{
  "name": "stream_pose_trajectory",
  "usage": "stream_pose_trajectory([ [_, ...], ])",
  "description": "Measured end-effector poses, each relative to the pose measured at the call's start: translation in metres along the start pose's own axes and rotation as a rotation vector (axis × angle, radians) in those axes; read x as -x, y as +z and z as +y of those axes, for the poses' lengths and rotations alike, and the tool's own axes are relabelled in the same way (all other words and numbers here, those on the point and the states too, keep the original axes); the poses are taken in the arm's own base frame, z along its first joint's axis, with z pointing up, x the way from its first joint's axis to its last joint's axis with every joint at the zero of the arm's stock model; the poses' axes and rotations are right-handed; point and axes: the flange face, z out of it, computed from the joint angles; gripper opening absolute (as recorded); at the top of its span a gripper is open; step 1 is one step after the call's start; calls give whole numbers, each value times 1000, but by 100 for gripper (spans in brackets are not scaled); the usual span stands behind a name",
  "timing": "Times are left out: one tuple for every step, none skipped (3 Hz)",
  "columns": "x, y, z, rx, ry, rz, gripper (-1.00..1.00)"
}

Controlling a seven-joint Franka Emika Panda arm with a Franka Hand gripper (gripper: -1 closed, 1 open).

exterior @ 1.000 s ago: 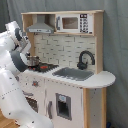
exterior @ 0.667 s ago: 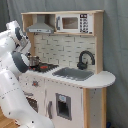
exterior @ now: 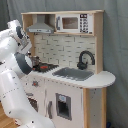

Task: Play with the kitchen

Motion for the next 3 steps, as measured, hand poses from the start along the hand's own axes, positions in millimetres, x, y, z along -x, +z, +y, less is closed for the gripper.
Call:
stream_pose_trajectory([
  [0, 11, 4, -45, -6, -22, 100],
  [-4, 58, 9, -95, -11, -91, 100],
  [-7, 70, 6, -141, -31, -86, 100],
])
